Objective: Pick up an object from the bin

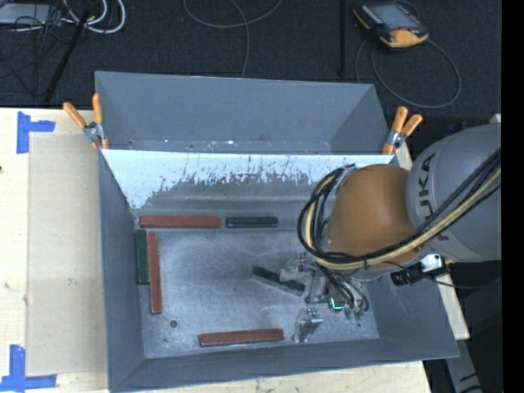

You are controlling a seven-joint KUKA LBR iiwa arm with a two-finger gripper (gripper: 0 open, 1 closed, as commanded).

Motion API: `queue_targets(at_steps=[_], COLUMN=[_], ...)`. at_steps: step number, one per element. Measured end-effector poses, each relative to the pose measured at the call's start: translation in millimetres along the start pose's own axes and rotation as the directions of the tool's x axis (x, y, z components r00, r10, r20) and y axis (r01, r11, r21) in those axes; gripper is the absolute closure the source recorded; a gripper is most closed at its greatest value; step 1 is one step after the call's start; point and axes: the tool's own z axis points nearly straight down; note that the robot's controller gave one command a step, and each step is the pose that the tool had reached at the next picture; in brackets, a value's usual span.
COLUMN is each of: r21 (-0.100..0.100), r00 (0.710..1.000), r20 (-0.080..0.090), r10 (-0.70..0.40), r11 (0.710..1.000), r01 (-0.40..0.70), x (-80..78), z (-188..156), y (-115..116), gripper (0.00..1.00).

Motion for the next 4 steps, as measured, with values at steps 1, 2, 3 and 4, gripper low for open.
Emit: queue_targets(at_steps=[1, 2, 3, 4], r21=[0.000, 0.003, 0.002, 0.003], r00=[1.000, 0.984, 0.984, 0.949], r20=[0.008, 0.024, 0.024, 0.011], r10=[0.001, -0.176, -0.175, -0.315], r11=[1.000, 0.984, 0.985, 0.949], r01=[-0.001, 0.176, 0.175, 0.315], x=[-2.0, -74.3, -74.3, -52.5], z=[-3.5, 48.6, 48.6, -89.8], y=[-0.1, -1.6, -1.7, 2.3], gripper=[0.00, 1.00, 1.00, 1.00])
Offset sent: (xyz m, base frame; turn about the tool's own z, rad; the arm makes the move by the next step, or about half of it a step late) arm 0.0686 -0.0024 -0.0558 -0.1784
